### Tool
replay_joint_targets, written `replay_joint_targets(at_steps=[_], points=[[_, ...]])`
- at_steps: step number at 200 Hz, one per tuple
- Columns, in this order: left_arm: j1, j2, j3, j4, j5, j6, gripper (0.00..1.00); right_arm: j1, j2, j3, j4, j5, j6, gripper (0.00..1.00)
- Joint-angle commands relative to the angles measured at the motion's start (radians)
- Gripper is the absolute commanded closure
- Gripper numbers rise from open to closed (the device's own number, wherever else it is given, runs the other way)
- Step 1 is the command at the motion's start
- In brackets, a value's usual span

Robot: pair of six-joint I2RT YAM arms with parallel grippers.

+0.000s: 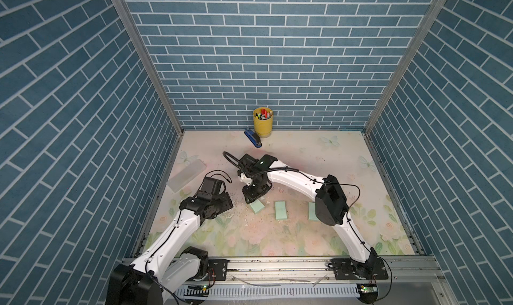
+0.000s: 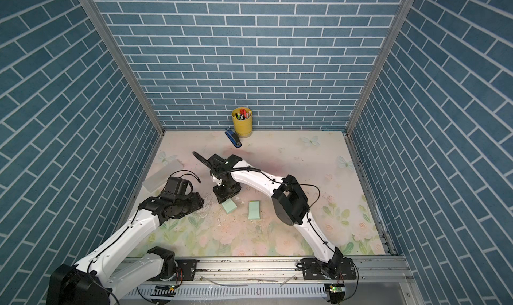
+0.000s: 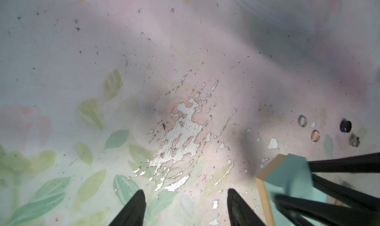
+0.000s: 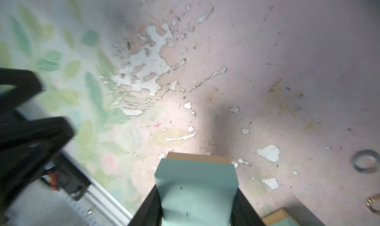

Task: Take the rings out of the lift-off lid box
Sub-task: Pick up the jewelry box from the center of the board, then open the lid on the jewelry box.

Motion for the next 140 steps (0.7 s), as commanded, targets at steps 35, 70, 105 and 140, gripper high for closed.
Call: replay_joint_targets(at_steps=[35, 70, 105, 140], points=[[0.045, -0.146, -0.075, 0.266, 0.258, 0.027, 0.35, -0.165, -0.218, -0.193, 0.195, -0.396, 0.083, 0.52], [0.052, -0.13, -0.114, 0.558, 0.533, -0.033, 0.33, -0.225, -0.302, -0.339, 0.46, -0.609, 0.202, 0.53], [0.06, -0.076, -0.172, 0.892, 0.711, -0.192, 0.33, -0.271, -0.327, -0.398, 0.637, -0.739, 0.322, 0.53], [0.068, -0.037, -0.222, 1.108, 0.783, -0.311, 0.32, -0.301, -0.346, -0.46, 0.759, -0.814, 0.397, 0.53]])
